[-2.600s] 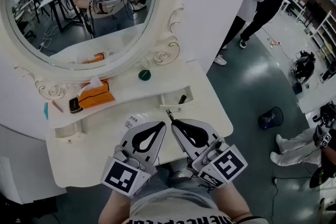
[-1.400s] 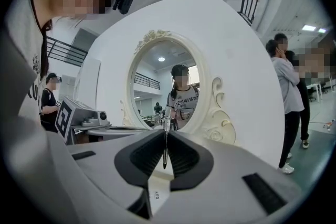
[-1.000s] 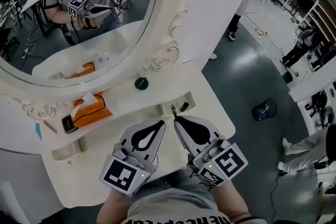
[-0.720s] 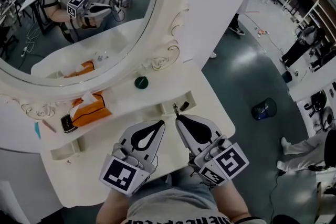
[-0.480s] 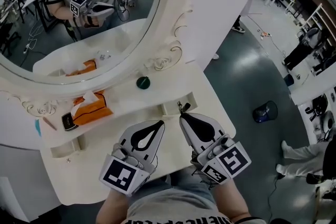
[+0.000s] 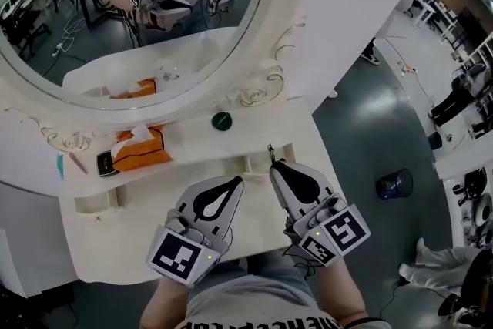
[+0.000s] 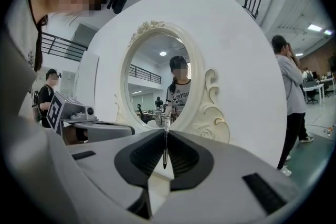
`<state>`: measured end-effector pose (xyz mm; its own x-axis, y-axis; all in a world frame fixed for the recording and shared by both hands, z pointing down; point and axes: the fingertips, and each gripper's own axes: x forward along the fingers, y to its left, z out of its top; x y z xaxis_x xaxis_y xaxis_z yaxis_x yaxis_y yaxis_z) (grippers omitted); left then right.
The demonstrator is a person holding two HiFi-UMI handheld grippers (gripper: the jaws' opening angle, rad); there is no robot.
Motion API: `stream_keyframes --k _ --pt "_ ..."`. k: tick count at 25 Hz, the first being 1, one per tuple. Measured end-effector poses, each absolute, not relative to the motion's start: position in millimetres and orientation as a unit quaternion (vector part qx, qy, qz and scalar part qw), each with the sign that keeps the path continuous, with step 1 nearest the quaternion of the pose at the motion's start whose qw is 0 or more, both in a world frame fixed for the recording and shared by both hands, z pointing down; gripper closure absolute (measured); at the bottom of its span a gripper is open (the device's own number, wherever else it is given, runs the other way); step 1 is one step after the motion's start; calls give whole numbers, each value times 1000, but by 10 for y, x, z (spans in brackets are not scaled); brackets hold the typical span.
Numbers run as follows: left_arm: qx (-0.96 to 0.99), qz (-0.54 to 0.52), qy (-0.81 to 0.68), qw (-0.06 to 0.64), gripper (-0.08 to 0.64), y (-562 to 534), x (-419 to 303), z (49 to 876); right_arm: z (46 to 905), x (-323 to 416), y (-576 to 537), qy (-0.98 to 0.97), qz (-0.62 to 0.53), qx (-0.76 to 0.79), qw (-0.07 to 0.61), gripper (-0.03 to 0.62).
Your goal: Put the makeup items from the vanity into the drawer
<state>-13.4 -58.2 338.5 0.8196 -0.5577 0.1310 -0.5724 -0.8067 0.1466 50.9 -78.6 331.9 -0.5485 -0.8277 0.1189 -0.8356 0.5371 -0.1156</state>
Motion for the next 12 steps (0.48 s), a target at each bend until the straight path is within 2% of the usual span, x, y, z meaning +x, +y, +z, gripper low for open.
stream_keyframes --k 12 --pt "932 37 -349 95 541 -620 -81 3386 3605 593 -945 -893 96 436 61 552"
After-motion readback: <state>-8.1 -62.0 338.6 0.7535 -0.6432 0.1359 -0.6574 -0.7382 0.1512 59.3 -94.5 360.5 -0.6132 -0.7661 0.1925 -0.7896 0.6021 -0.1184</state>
